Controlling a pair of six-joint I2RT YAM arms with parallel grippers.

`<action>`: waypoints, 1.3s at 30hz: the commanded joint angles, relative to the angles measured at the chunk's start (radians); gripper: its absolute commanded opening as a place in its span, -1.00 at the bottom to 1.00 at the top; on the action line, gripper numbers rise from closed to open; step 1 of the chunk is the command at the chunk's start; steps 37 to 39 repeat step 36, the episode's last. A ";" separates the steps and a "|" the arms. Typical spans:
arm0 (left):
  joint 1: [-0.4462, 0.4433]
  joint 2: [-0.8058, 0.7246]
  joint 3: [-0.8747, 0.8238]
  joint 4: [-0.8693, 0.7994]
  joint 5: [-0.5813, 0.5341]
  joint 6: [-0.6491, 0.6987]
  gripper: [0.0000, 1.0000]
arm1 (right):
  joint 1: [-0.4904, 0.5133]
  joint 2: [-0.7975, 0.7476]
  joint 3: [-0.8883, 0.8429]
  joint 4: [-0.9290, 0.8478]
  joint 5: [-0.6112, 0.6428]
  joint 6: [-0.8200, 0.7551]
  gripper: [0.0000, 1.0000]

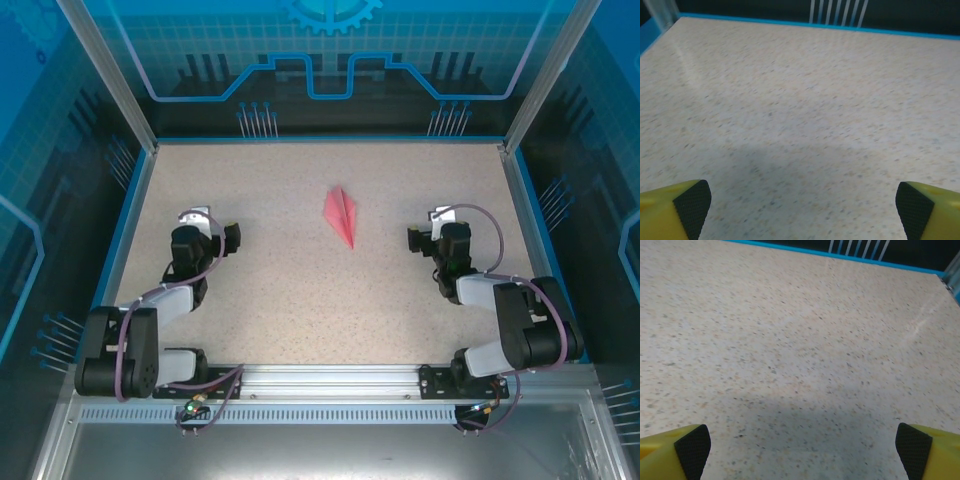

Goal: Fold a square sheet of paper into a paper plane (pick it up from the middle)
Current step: Reset both arms

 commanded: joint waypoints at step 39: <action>-0.052 0.225 0.069 0.139 0.020 0.014 0.97 | -0.054 0.060 0.033 0.073 -0.185 -0.018 0.98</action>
